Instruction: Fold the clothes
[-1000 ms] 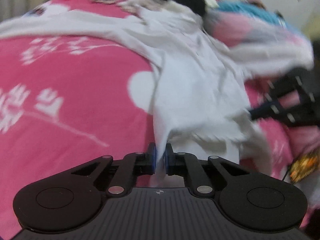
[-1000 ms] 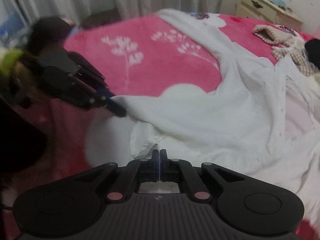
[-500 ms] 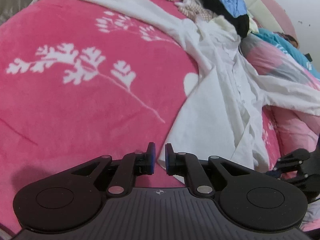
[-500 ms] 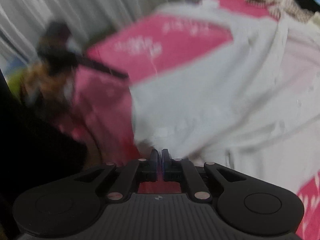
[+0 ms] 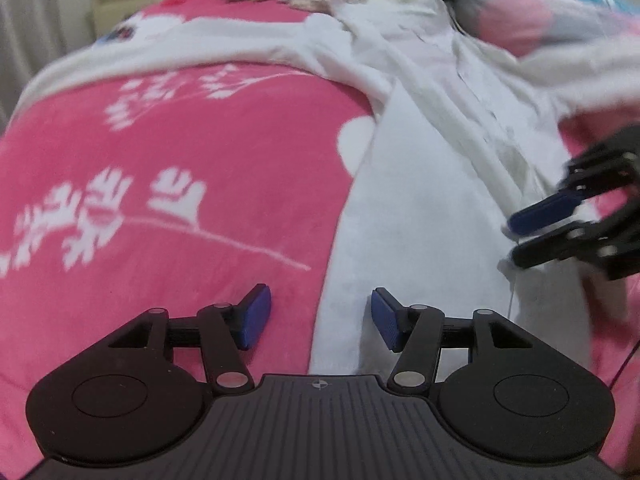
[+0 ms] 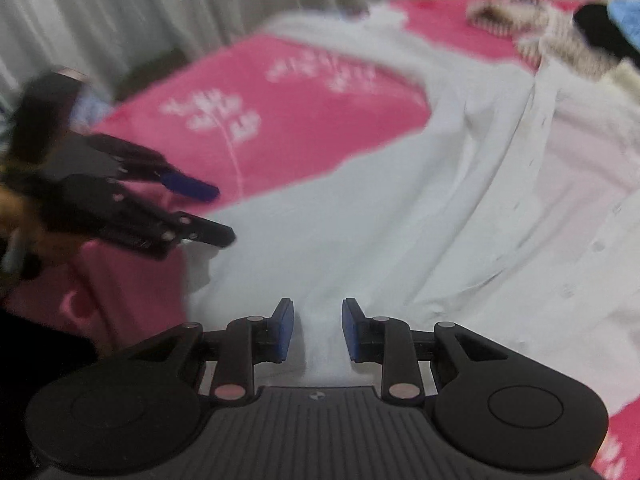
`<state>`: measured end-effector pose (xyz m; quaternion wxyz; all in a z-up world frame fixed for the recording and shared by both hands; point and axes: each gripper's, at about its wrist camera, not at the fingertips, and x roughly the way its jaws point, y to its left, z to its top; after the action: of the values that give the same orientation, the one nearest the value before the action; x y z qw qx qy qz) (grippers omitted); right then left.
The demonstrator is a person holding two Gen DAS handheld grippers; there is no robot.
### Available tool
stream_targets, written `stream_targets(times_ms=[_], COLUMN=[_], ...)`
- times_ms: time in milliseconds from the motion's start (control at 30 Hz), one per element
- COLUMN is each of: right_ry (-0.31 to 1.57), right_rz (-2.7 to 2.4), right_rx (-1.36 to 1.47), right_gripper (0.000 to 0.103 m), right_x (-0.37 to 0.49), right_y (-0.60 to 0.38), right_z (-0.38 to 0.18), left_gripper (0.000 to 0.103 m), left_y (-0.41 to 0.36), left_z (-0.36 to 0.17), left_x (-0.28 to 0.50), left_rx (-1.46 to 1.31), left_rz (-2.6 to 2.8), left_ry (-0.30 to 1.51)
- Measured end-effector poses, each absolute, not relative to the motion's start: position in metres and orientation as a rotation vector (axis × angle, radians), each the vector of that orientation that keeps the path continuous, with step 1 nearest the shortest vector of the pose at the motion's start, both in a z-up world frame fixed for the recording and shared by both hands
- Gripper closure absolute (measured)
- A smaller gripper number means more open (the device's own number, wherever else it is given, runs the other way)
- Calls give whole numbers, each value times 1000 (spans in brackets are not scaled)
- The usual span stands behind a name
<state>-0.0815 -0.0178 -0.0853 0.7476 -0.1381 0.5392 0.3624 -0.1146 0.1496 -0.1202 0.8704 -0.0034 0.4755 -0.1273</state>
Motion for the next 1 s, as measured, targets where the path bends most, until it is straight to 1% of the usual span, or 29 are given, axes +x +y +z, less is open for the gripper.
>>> stream_targets(times_ms=[67,267,367,433,500,567,600,633,667,733,767,800,833,867,900,933,967,1000], right_ry=[1252,1407,1477,1477,1423,1362,1341,1322,1306,1275,1255,1235,1215,1203,1193,1198,1200,1183], right_rz=[802,830,694,576,443,344,328,316,315,324,322,319,315,301,284,280,292,309], right_rx=[-313,-328,-169,-20,142,250,285,317,337,342,336,328,319,331,345,384,421,410], right_gripper=[74,75,75,75,69,60,59,56,50,41,40,40,44,63,78,99,100,100], right_x=[-81,-103,-117,-128,-140,-151,-156,-161,-164,-166,-167,-168,-169,-169,-169,-168,-169,-172], right_y=[-21,-77,-126,-159,-190,-207,-209,-209,-210,-201,-197,-193,-189,-187,-186,-188,-191,-195], right_z=[-89,-55,-40,-31,-29,-35,-41,-48,-53,-66,-72,-79,-85,-91,-96,-100,-100,-93], left_gripper=[47,47,47,47,47,46,46,46,47,47,47,49,52,59,70,76,91,99], left_y=[148,156,156,155,154,155,155,155,154,149,145,142,138,134,131,130,129,131], left_z=[-121,-121,-121,-121,-120,-119,-118,-119,-119,-118,-118,-118,-118,-118,-117,-116,-115,-112], left_x=[-117,-117,-116,-116,-116,-114,-113,-113,-112,-112,-113,-113,-114,-114,-115,-116,-116,-117], left_rx=[23,-12,-22,-26,-34,-58,-68,-71,-68,-51,-39,-26,-14,-2,8,7,4,-14], left_rz=[-274,-290,-289,-286,-279,-269,-264,-260,-256,-234,-221,-207,-194,-181,-168,-158,-147,-134], left_ry=[987,991,993,994,1000,1013,1019,1024,1028,1030,1030,1029,1028,1028,1026,1019,1012,1003])
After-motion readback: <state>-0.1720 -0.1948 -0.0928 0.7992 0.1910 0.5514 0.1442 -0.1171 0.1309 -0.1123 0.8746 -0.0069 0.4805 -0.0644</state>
